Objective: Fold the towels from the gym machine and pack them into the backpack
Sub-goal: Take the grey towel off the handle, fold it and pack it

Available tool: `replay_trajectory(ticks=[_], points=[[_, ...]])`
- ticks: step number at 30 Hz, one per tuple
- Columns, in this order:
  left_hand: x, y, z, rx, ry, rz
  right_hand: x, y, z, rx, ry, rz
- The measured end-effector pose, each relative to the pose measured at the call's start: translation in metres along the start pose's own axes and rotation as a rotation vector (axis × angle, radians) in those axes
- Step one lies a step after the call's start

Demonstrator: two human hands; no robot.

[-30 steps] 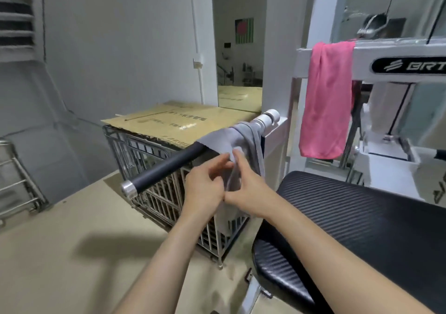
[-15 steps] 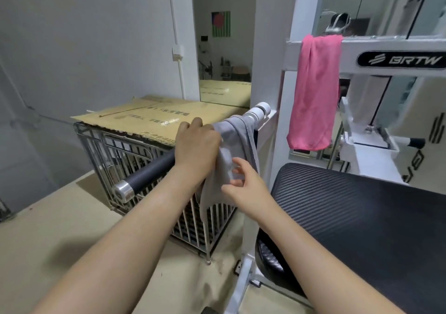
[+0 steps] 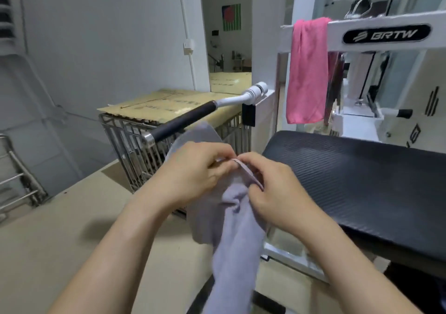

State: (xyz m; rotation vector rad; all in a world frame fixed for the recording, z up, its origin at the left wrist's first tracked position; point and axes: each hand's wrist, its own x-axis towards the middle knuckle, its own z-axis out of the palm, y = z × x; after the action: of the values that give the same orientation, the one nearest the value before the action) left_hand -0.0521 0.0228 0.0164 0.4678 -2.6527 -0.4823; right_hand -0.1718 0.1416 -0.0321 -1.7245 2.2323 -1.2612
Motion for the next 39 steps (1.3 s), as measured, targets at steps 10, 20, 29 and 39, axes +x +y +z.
replay_trajectory(ticks=[10,20,29,39], points=[[-0.075,0.019,0.004,-0.486,-0.746,-0.133,-0.124,0.003,-0.111,0.231,-0.095,0.450],[-0.049,0.011,0.035,-0.678,-0.608,-0.171,-0.175,0.053,-0.185,0.287,-0.121,0.529],[0.071,-0.020,0.095,-0.089,0.148,-0.162,-0.105,0.109,-0.191,-0.587,0.173,0.442],[0.205,-0.063,0.117,0.277,0.223,0.000,-0.032,0.163,-0.225,-1.070,-0.056,0.603]])
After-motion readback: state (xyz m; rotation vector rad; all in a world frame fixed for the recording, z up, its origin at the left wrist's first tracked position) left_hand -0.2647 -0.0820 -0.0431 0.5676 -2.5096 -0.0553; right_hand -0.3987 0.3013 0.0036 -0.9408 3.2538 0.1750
